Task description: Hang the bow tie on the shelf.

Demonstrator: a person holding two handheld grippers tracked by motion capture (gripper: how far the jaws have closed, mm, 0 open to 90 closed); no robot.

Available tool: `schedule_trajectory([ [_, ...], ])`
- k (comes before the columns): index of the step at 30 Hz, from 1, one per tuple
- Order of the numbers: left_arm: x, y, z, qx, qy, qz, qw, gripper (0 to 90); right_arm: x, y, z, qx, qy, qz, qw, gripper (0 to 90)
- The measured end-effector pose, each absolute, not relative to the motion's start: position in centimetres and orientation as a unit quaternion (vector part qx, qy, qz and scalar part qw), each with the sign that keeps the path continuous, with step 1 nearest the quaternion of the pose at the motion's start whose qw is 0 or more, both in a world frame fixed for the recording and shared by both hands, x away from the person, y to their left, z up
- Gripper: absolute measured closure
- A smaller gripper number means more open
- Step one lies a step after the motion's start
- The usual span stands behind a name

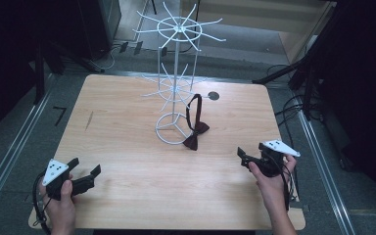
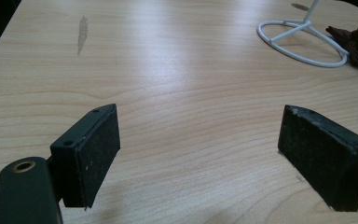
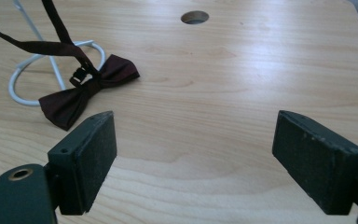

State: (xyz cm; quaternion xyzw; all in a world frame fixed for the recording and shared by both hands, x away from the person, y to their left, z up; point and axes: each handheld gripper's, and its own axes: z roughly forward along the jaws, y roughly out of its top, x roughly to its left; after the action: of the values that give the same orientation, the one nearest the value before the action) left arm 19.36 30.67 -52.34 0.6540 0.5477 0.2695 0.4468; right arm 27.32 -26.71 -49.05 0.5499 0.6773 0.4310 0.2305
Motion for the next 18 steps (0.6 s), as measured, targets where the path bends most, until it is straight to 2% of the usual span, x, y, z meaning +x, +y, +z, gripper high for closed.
schedule_trajectory([
  [18,19.4,30.6,-52.4,0.653,0.548,0.274,0.445,12.7,24.9,-30.6,-50.5,0.567,0.663,0.424,0.242,14.4],
])
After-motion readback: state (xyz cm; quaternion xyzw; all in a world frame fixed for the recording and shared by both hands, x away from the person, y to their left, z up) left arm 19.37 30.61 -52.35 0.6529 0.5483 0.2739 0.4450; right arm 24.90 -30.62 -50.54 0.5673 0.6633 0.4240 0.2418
